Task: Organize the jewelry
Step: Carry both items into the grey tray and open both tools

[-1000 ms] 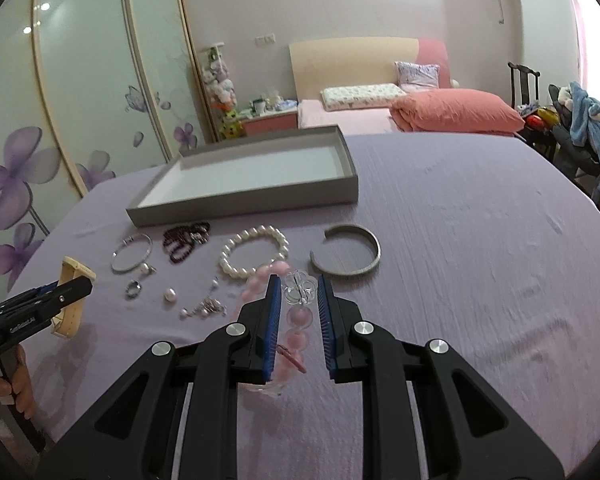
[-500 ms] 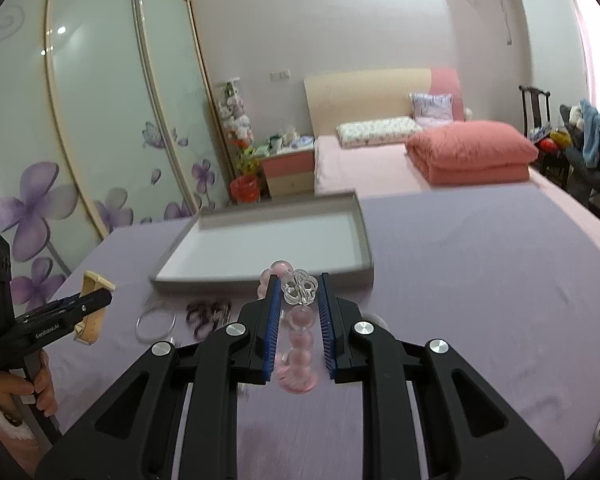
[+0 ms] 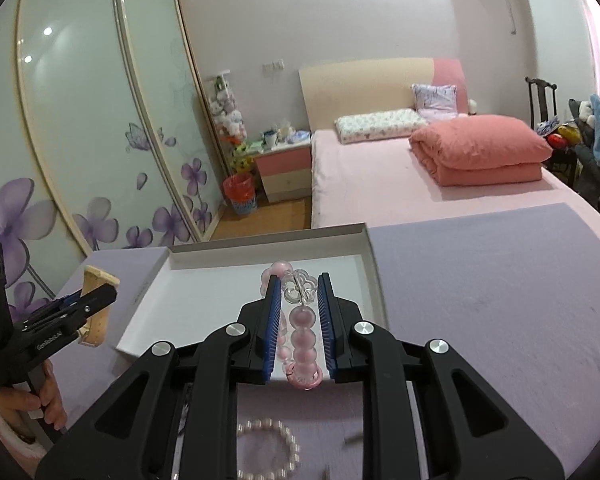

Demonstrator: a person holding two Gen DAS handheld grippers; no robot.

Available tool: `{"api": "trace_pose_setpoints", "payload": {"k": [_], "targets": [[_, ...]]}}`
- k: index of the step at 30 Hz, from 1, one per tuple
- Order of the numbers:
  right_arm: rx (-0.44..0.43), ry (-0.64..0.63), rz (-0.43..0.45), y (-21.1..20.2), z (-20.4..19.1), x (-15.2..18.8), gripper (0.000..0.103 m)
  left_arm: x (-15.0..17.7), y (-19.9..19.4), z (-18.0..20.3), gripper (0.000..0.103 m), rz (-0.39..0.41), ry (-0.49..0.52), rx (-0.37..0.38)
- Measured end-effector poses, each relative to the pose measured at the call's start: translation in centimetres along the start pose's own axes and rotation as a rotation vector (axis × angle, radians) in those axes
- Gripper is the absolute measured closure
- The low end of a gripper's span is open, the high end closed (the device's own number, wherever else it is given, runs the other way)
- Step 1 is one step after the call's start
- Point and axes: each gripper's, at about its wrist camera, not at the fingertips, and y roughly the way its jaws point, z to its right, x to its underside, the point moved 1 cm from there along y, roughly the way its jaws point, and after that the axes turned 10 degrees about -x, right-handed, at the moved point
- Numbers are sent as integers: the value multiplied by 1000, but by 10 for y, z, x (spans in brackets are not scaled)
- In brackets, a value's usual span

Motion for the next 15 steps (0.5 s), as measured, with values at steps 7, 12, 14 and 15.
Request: {"api": "trace_pose_setpoints", "payload": {"k": [7, 12, 14, 15], "targets": [[-39, 19, -62, 53, 4, -8, 83, -9, 48, 6, 61, -39, -9, -27], [-23, 35, -100, 65, 10, 0, 82, -12, 69, 8, 61, -55, -1, -41], [-17, 42, -97, 62, 13, 0, 75, -12, 73, 11, 61, -57, 2, -43], [-13, 41, -94, 65, 14, -3, 64, -12, 75, 12, 61, -58, 2, -43]]}}
